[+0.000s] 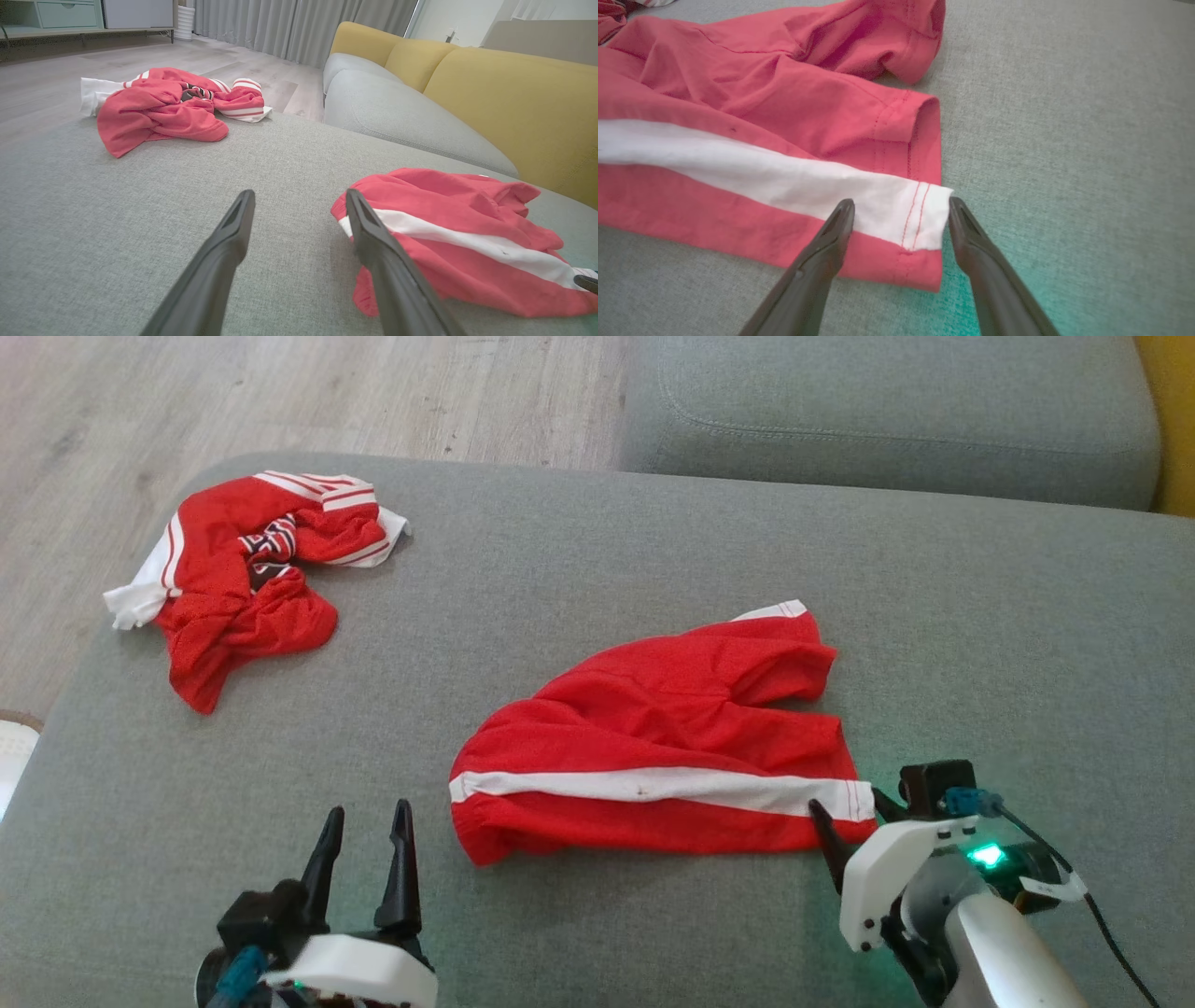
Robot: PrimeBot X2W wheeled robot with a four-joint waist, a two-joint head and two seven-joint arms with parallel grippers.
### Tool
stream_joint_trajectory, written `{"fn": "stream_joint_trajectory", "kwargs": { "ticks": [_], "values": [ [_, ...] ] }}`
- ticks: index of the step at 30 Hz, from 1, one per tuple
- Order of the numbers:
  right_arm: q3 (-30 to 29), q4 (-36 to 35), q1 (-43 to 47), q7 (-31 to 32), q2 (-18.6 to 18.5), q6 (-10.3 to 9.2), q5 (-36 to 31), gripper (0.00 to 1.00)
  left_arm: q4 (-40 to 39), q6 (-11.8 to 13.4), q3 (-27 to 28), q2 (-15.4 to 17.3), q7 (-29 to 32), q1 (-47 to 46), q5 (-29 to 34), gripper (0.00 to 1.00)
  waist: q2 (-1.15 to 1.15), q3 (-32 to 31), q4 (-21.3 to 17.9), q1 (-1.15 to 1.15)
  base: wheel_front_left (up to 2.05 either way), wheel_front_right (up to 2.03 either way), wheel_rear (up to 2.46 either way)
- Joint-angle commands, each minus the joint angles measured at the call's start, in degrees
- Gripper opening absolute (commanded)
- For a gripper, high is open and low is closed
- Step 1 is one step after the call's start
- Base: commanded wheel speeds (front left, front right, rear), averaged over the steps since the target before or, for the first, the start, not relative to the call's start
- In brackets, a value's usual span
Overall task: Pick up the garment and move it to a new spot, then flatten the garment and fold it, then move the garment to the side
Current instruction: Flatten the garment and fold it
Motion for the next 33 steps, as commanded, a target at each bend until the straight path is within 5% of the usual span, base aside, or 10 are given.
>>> {"fn": "stream_joint_trajectory", "kwargs": {
  "ticks": [1,7,19,24,27,33],
  "values": [
    [1.62,-1.37,-2.75,-0.13,-0.29,0.43,0.35,1.00,-1.43,-0.05,2.14,0.14,-0.72,-1.98,0.31,1.00,0.00,0.08,0.02,0.00,0.00,0.00,0.00],
    [2.16,1.53,-4.45,-1.00,-0.29,0.43,0.97,0.98,-1.29,-0.14,2.20,0.06,-0.72,-2.28,0.48,1.00,0.00,0.58,0.17,0.00,0.00,0.00,0.00],
    [5.59,3.15,-7.29,-3.24,-0.29,0.43,3.05,0.65,-1.11,-0.25,2.48,0.10,-0.72,-2.64,0.58,1.00,0.00,1.20,0.01,0.00,0.00,0.00,0.00],
    [5.87,3.58,-7.83,-2.82,-0.29,0.43,2.87,0.32,-1.12,-0.27,2.61,0.07,-0.72,-2.67,0.63,1.00,0.00,1.29,-0.21,0.00,0.00,0.00,0.00],
    [5.33,4.15,-7.81,-2.19,-0.29,0.43,2.22,0.00,-1.01,-0.31,2.69,0.04,-0.72,-2.68,0.54,1.00,0.00,1.36,-0.38,0.00,0.00,0.00,0.00],
    [3.69,3.22,-7.41,-3.98,-0.29,0.43,1.92,0.00,-1.01,-1.51,3.43,-0.90,-0.70,-2.77,-1.61,1.00,0.00,1.31,-1.10,0.00,0.00,0.00,0.00]
  ]
}}
